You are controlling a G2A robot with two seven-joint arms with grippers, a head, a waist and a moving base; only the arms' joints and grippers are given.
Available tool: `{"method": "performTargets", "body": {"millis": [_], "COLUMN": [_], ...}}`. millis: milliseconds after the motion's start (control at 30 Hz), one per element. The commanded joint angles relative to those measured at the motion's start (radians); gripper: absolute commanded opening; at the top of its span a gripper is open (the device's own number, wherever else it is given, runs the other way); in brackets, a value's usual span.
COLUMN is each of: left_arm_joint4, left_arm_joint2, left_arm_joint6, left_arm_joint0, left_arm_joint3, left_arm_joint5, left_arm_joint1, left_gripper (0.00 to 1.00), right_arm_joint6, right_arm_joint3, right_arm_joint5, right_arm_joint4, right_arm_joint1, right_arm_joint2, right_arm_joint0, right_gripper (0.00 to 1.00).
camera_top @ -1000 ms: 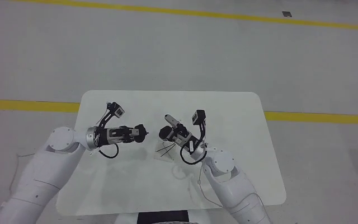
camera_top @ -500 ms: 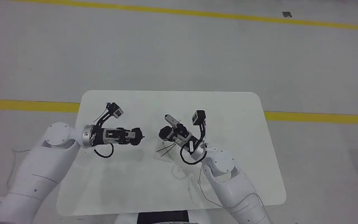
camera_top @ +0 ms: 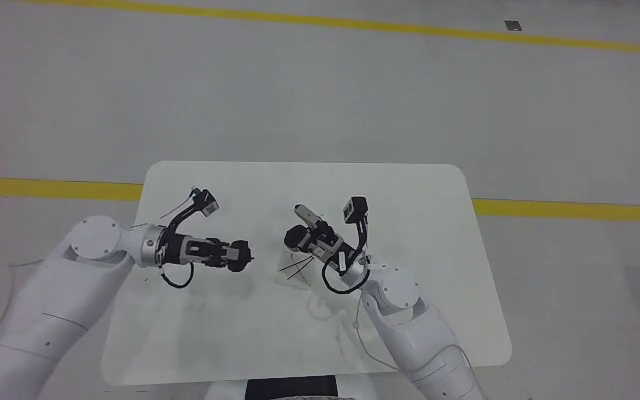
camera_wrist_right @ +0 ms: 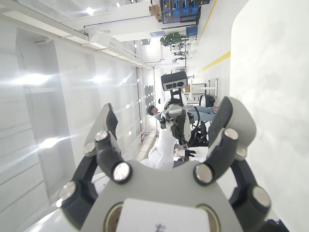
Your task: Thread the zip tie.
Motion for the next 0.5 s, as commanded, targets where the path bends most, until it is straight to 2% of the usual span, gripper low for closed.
{"method": "performTargets", "body": {"millis": [0, 300, 467], "left_arm_joint4": [-0.008, -0.021, -0.055], "left_arm_joint2": [0.008, 0.01, -0.019], "left_arm_joint6": [0.0, 0.0, 0.0], "left_arm_joint0": [-0.001, 0.003, 0.019], "left_arm_joint3": [-0.006, -0.012, -0.018], "left_arm_joint5": [0.0, 0.0, 0.0], "left_arm_joint1": [0.009, 0.032, 0.036], "left_gripper": [0.0, 0.0, 0.0], "right_arm_joint6": [0.0, 0.0, 0.0], "right_arm_joint3": [0.0, 0.0, 0.0], "right_arm_joint5": [0.0, 0.0, 0.0], "right_arm_joint4": [0.0, 0.0, 0.0], "right_arm_joint1": [0.0, 0.0, 0.0], "right_arm_joint2": [0.0, 0.0, 0.0], "right_arm_joint0": [0.0, 0.0, 0.0], "right_gripper": [1.0, 1.0, 1.0]}}
